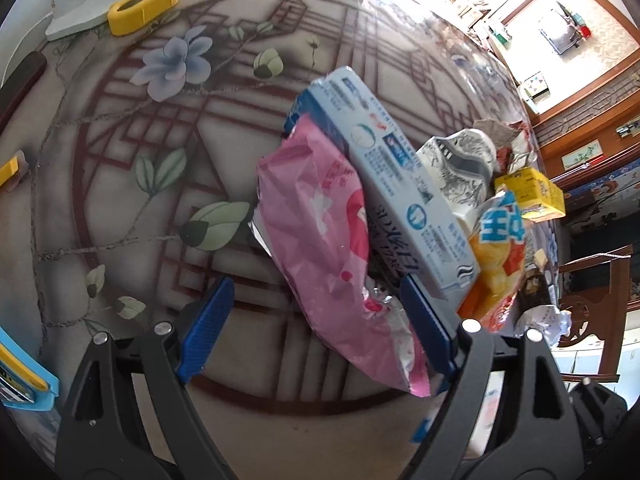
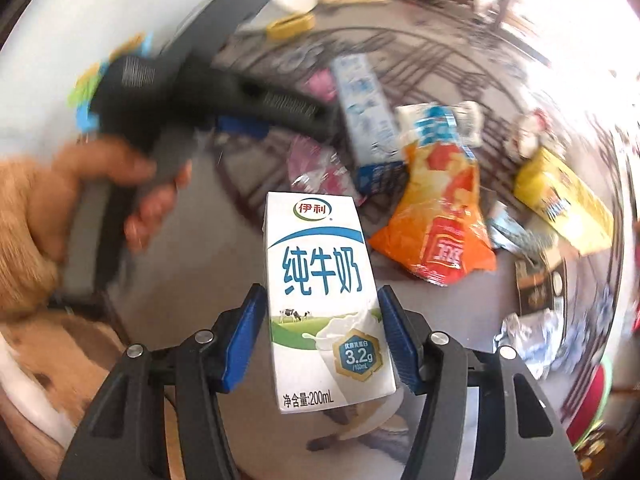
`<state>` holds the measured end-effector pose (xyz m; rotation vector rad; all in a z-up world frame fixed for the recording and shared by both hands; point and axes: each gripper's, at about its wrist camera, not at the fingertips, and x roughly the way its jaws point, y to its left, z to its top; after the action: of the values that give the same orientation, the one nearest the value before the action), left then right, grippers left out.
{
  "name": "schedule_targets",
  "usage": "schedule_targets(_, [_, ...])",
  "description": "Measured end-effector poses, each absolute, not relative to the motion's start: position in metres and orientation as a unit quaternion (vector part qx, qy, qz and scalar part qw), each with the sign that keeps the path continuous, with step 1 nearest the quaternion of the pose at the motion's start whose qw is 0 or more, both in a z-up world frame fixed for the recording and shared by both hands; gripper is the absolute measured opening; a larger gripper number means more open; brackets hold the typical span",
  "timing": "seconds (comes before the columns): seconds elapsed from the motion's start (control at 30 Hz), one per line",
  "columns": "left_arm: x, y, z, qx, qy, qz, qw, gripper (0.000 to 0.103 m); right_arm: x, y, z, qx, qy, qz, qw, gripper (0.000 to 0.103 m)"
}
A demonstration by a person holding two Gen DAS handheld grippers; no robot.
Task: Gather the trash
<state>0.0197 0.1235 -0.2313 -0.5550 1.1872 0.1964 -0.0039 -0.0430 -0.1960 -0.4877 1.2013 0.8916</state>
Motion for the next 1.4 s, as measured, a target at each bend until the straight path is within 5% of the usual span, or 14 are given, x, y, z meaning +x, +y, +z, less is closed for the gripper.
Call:
schedule_targets(0.2, [0.027,0.115,-0.231,-0.227,0.551,0.089,0.798,0.080,0.023,-0.069,-0.185,-0.118,0.570,0.355,0.732,0.057])
schedule_targets(0.37, [0.028,0.111,-0.235,-0.222,0.561,0.083,0.793,0.045,0.016,-0.084,-0.177,-0.080,0.570,0.342,0.743,0.056])
schedule_targets(0.5, [0.022,0.113,-0.230,-0.220,0.551,0.087,0.800,0.036,0.013,-0.091,-0.170,-0.063,0.564,0.337,0.751,0.056])
schedule_targets(1.4, [0.019,0.054,-0.140,-0.164,0.465,0.003,0.870,0.030,0.021,-0.146,-0.133,0.011,0.507,0.269,0.819,0.055])
